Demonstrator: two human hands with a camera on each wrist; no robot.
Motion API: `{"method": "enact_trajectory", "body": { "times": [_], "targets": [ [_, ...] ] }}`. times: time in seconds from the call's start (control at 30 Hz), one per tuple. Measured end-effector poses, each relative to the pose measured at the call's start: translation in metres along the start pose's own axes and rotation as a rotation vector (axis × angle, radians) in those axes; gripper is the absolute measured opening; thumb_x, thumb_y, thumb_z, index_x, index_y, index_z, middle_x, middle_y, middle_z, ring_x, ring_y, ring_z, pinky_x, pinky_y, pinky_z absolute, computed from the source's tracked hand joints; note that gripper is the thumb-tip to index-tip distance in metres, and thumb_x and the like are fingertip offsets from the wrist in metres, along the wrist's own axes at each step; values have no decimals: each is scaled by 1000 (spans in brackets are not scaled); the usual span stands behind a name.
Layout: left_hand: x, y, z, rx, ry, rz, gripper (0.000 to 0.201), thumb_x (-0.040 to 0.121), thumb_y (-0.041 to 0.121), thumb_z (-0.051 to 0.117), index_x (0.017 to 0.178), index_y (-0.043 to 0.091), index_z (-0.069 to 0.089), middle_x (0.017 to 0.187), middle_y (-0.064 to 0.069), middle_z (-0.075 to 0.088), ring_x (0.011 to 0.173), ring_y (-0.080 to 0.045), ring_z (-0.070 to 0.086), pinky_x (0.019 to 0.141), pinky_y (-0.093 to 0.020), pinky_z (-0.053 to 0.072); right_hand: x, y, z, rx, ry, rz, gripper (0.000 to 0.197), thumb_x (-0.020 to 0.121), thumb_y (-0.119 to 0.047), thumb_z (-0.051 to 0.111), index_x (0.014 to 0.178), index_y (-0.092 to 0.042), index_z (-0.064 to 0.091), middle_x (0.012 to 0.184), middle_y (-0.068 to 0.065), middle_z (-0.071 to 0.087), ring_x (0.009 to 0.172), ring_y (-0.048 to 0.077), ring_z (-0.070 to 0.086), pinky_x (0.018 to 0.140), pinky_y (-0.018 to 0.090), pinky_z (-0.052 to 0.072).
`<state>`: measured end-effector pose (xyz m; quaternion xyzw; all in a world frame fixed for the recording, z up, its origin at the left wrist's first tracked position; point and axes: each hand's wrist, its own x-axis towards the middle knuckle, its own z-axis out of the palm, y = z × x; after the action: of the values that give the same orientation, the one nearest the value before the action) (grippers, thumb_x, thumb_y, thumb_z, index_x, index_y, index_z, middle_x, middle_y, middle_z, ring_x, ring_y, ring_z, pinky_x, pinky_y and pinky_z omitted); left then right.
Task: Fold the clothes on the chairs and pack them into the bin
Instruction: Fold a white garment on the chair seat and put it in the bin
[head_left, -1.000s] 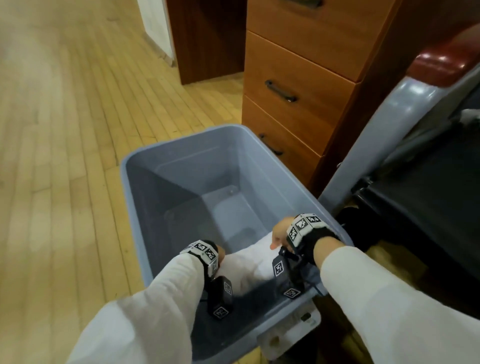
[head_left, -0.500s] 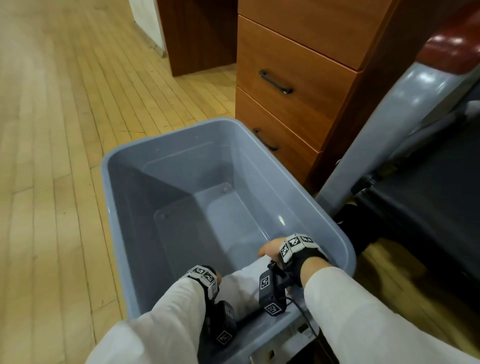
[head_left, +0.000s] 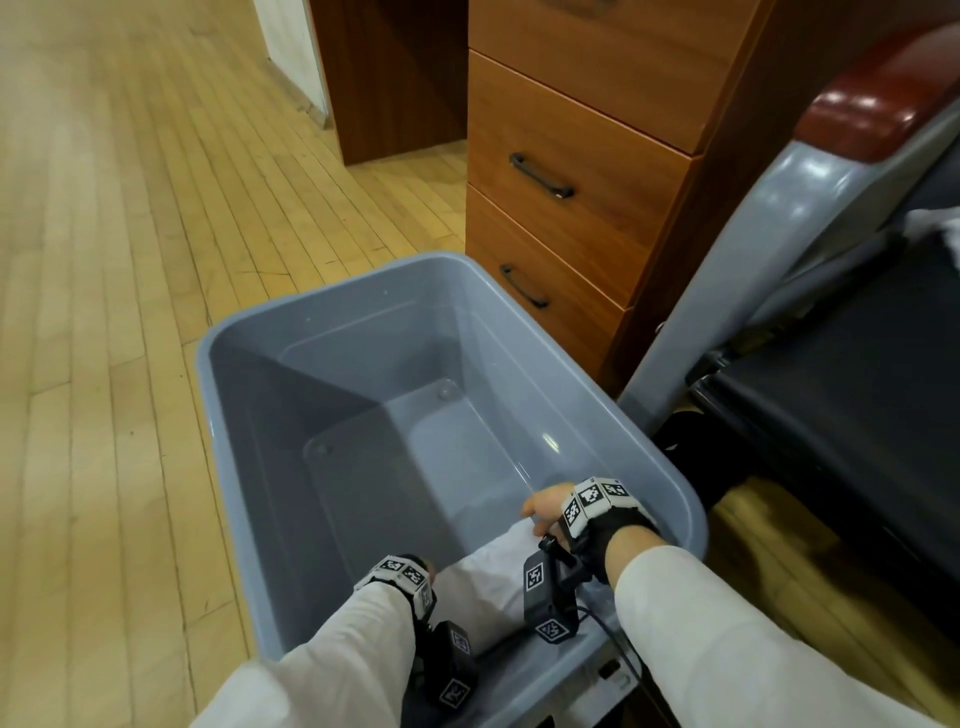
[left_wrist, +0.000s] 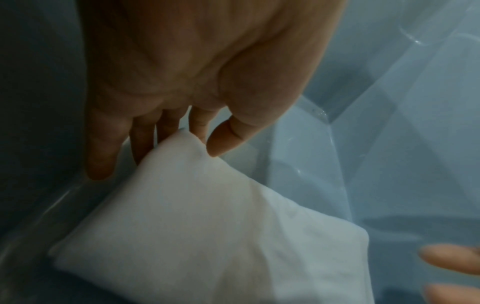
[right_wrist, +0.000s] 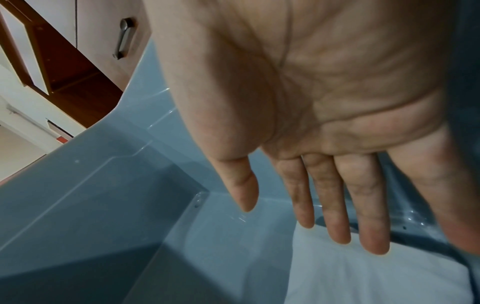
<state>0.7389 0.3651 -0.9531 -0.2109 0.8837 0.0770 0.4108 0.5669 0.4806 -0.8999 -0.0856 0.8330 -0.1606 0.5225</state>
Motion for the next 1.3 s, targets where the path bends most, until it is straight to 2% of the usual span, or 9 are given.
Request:
{"method": "enact_trajectory", "body": {
  "times": [0.2, 0.33, 0.57, 0.7, 0.8, 1.0, 1.13, 1.23, 1.3],
  "targets": [
    [-16, 6, -25, 133, 13, 16, 38, 96, 15, 41, 132, 6, 49, 137, -12, 49, 125, -33, 50, 99, -46, 46, -14, -12, -6, 217, -41, 28, 27, 97, -27, 48, 112, -6, 57, 104, 10, 61, 93, 27, 64, 62, 30, 49],
    [-38, 0, -65, 138, 113, 7, 40, 99, 19, 40, 138, 10, 43, 144, -6, 39, 134, -24, 40, 106, -39, 39, -60, -44, -28, 277, -108, -81, 41, 100, -35, 42, 132, -9, 50, 126, 10, 59, 101, 27, 62, 57, 30, 42],
    [-69, 12, -140, -544, 150, -75, 32, 98, 17, 38, 123, 3, 53, 131, -17, 53, 117, -27, 56, 75, -26, 49, -181, -69, -67, 358, -67, -315, 33, 99, -37, 44, 119, -12, 54, 127, 11, 61, 103, 24, 63, 103, 42, 44],
    [-97, 47, -194, -957, 194, 35, 30, 96, 5, 41, 67, 10, 44, 77, -10, 56, 83, -24, 58, 85, -39, 55, -242, -41, -106, 466, 37, -424, 30, 100, -34, 43, 116, -12, 56, 130, 9, 60, 108, 23, 61, 101, 38, 44],
    [-141, 98, -239, -1220, 137, 151, 37, 97, 8, 27, 61, 8, 37, 45, -7, 46, 49, -21, 48, 53, -26, 40, -285, 2, -145, 564, 165, -463, 33, 101, -32, 42, 123, -12, 55, 130, 9, 59, 118, 24, 57, 94, 35, 44],
    [-202, 239, -282, -1311, 157, 406, 37, 101, 13, 25, 72, 9, 48, 75, -7, 54, 64, -18, 49, 64, -28, 42, -340, 143, -204, 803, 501, -351, 19, 99, -27, 46, 91, -14, 58, 99, 3, 64, 98, 20, 61, 95, 35, 45],
    [-206, 319, -280, -1380, 44, 556, 25, 101, 10, 33, 95, 2, 56, 99, -9, 60, 112, -25, 56, 92, -33, 45, -342, 218, -213, 961, 777, -286, 12, 95, -13, 50, 84, -11, 56, 84, 4, 60, 79, 19, 60, 72, 30, 46],
    [-186, 365, -276, -1168, 269, 767, 39, 93, -8, 40, 132, -7, 45, 77, -1, 65, 81, -14, 64, 68, -15, 50, -320, 251, -222, 743, 1060, -340, 18, 89, -3, 51, 85, -14, 65, 88, 2, 64, 93, 21, 60, 79, 27, 44],
    [-179, 387, -272, -1068, 442, 779, 49, 88, -12, 36, 133, 3, 49, 112, -11, 63, 100, -25, 61, 87, -25, 52, -311, 260, -228, 516, 1197, -347, 26, 87, -4, 52, 103, -17, 69, 109, 0, 66, 103, 18, 61, 85, 20, 43]
  ]
}}
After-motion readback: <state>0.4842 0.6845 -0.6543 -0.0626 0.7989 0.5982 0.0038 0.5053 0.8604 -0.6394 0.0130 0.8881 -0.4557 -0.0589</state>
